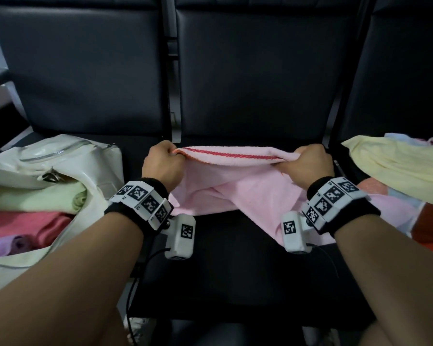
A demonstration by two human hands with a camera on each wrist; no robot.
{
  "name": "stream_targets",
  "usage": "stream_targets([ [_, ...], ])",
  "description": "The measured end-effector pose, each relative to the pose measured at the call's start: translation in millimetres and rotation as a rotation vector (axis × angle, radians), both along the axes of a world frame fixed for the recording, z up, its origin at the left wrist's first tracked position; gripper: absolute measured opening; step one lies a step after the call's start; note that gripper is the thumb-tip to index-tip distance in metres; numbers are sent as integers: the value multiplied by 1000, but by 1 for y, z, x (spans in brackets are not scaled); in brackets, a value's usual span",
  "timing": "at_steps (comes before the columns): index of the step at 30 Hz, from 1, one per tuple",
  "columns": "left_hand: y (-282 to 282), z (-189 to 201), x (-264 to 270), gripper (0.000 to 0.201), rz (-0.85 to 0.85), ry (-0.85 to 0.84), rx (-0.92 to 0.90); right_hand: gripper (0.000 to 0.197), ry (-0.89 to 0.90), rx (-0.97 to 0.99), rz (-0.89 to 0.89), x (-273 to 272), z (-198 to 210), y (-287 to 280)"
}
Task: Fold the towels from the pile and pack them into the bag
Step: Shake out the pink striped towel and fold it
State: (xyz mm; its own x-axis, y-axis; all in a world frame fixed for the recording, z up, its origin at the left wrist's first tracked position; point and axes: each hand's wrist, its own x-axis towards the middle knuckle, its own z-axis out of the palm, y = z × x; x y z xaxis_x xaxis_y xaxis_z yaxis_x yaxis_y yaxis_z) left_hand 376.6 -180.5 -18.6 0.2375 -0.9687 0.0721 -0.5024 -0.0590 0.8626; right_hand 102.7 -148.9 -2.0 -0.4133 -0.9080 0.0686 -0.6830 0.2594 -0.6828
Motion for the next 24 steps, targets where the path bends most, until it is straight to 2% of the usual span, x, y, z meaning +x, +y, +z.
stream_targets([
  [3,1,-1,0,24,-15,8,-2,12,-86,17,39,-5,-3,1],
  [6,1,-1,0,15,6,6,3,15,-256,-10,15,-7,-5,1],
  [10,2,-3,0,17,-30,-35,40,4,-387,-94,-7,-10,-8,-4],
  [14,1,-2,3,39,-120,-161,114,3,-382,-193,-67,-12,-11,-7],
  [19,9,5,1,66,-370,-200,225,5,-327,-310,-150,-16,-9,-6],
  [21,9,7,-1,59,-457,-193,245,4,-298,-333,-186,-17,-8,-6],
  [24,6,3,-3,26,-452,-286,175,7,-264,-344,-201,-18,-8,-6],
])
